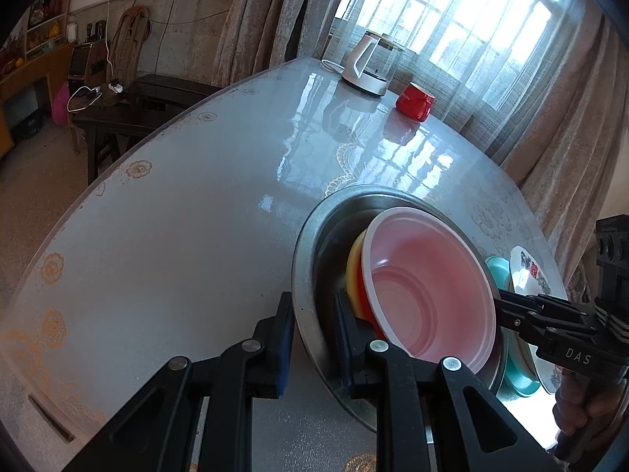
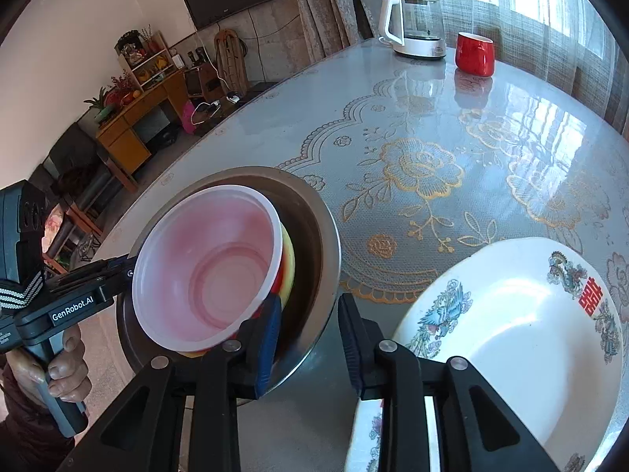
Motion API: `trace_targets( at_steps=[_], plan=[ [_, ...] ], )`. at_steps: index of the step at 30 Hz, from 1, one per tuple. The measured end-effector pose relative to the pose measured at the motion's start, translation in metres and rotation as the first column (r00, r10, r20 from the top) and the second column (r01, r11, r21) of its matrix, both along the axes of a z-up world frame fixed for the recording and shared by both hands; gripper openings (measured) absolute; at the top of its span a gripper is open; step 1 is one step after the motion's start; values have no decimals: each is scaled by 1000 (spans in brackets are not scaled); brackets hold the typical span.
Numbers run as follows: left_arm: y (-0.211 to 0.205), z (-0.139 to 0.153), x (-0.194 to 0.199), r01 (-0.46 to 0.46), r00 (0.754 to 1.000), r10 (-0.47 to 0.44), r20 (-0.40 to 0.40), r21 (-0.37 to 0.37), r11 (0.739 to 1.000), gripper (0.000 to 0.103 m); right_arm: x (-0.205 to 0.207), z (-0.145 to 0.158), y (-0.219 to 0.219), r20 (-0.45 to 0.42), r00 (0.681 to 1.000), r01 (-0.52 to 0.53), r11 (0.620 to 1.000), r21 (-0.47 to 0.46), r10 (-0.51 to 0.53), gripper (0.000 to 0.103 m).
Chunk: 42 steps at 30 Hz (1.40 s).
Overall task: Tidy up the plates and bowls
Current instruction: 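Lift the steel bowl with nested bowls and carry it over the plate stack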
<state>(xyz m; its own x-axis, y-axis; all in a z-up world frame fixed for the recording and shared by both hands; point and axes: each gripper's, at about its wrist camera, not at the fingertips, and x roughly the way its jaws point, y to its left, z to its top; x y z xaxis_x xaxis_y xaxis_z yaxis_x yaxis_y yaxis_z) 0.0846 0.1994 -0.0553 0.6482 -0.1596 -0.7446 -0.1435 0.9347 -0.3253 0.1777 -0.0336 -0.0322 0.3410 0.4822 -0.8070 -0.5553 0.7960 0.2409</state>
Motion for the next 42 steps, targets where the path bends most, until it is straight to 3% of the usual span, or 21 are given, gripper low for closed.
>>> trace_targets(
  at_steps=[10,17,23,33,36,42],
  plan=[
    [1,-1,-8,18,1000,-18,12,-6,1000,20,-11,0,11,25,997,-69,996,-54,71,28],
    [7,-3,-13,20,1000,-19,18,-29,999,21,-17,0,9,10,997,-76,996,-37,76,29],
    [10,-4,-14,7,1000,-7,23,-42,999,23,-7,4,3,22,1000,-11,999,-45,12,32],
    [11,-4,-15,11,999,-10,33,-42,999,24,-2,-1,24,40,995,92,978,-186,-86,31],
    [8,-3,-15,18,999,-17,39,-24,1000,24,-3,-6,26,32,998,60,984,-170,-55,20],
    [1,-1,-23,44,997,-45,58,30,999,20,-7,-6,25,36,999,39,988,-147,-34,19]
  ],
)
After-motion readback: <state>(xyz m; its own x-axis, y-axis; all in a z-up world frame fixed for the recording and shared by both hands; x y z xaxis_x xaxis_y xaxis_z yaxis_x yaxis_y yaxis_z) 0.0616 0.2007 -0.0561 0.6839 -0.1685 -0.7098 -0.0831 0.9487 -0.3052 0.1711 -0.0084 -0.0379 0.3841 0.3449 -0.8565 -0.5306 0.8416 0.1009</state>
